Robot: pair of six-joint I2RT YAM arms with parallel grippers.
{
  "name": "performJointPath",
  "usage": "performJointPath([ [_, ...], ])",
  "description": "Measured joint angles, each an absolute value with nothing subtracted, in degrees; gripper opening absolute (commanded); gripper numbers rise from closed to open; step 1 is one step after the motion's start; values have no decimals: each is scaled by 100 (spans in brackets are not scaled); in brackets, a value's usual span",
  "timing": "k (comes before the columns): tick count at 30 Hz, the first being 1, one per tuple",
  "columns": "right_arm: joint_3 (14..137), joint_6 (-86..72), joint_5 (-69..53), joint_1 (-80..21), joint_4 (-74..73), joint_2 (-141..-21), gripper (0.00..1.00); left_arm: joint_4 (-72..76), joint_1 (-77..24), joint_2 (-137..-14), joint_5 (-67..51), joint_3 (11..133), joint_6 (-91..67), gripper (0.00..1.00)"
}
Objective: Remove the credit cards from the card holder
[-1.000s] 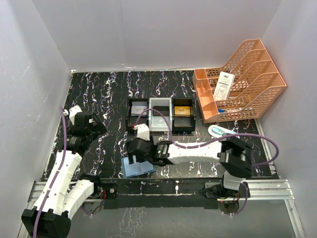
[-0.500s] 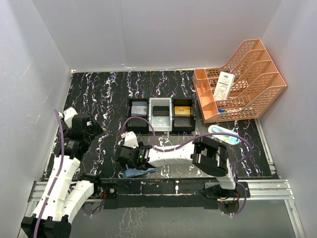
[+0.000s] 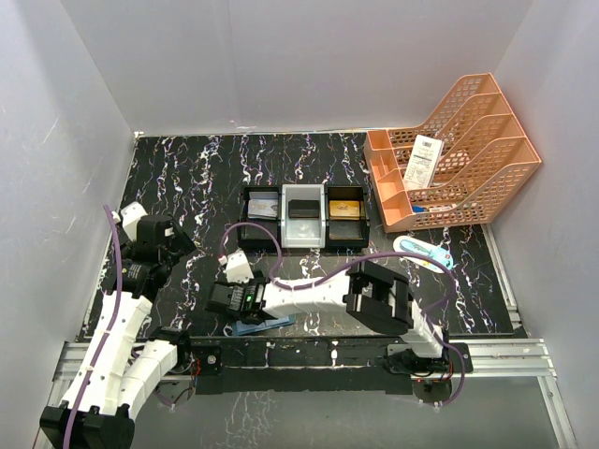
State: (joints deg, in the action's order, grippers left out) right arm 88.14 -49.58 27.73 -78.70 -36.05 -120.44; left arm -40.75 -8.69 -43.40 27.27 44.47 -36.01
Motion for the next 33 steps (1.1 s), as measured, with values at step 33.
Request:
performJointPath([
  [33,7944,-4984,1533,-7450,-2438,-11450,71,-4034,-869,-4379,2545,4447,-3555,99],
])
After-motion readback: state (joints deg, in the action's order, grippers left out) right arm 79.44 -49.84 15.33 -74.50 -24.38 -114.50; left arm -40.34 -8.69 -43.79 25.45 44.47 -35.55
